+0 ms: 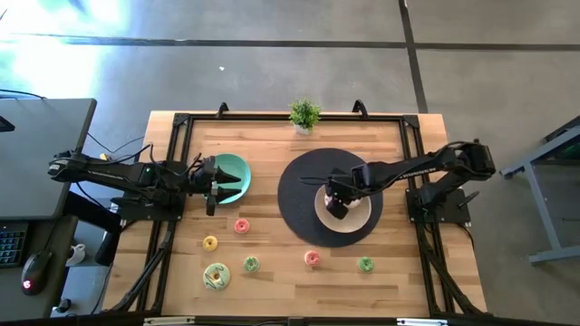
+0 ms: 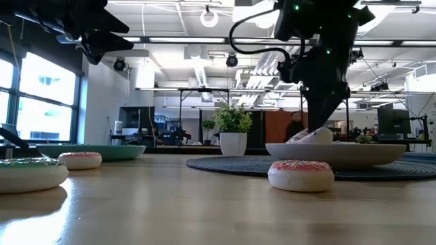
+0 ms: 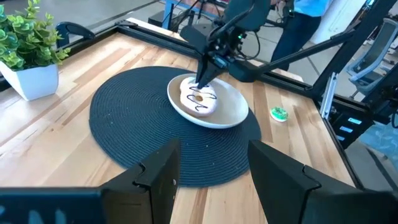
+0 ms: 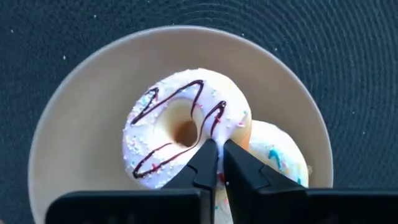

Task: Pick & Place donuts
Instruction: Put the large purple donut on the white plate, then put the large green donut on the white plate

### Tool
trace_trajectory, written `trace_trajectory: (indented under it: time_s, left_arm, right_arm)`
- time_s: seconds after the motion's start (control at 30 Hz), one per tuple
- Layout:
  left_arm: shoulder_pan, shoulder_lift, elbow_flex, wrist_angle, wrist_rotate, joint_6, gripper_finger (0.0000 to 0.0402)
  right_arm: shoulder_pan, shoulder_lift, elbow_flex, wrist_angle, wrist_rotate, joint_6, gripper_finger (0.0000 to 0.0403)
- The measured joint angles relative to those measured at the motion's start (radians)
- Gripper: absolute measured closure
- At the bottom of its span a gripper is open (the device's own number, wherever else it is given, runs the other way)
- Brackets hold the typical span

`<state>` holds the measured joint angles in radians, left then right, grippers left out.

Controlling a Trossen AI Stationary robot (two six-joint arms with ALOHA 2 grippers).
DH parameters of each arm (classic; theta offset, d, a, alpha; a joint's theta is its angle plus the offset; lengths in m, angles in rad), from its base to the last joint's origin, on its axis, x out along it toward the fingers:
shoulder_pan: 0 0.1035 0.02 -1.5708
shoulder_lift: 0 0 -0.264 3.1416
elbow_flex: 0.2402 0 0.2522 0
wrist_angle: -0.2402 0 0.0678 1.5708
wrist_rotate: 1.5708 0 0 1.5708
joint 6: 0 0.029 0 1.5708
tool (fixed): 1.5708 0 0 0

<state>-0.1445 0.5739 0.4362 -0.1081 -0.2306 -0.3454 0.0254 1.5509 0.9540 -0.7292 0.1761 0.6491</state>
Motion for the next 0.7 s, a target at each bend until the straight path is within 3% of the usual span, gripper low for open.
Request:
trace_trajectory:
  time_s: [0.43,0.7]
  left_arm:
    - [0.000,0.000,0.000,0.001,0.004,-0.020,0.0215]
    - [0.000,0.000,0.000,0.001,0.004,-0.019,0.0215]
  right_arm:
    - [0.001,0.000,0.143,-0.083,-0.056,-0.112,0.0290]
    - [0.001,0.000,0.159,-0.086,-0.073,-0.132,0.0250]
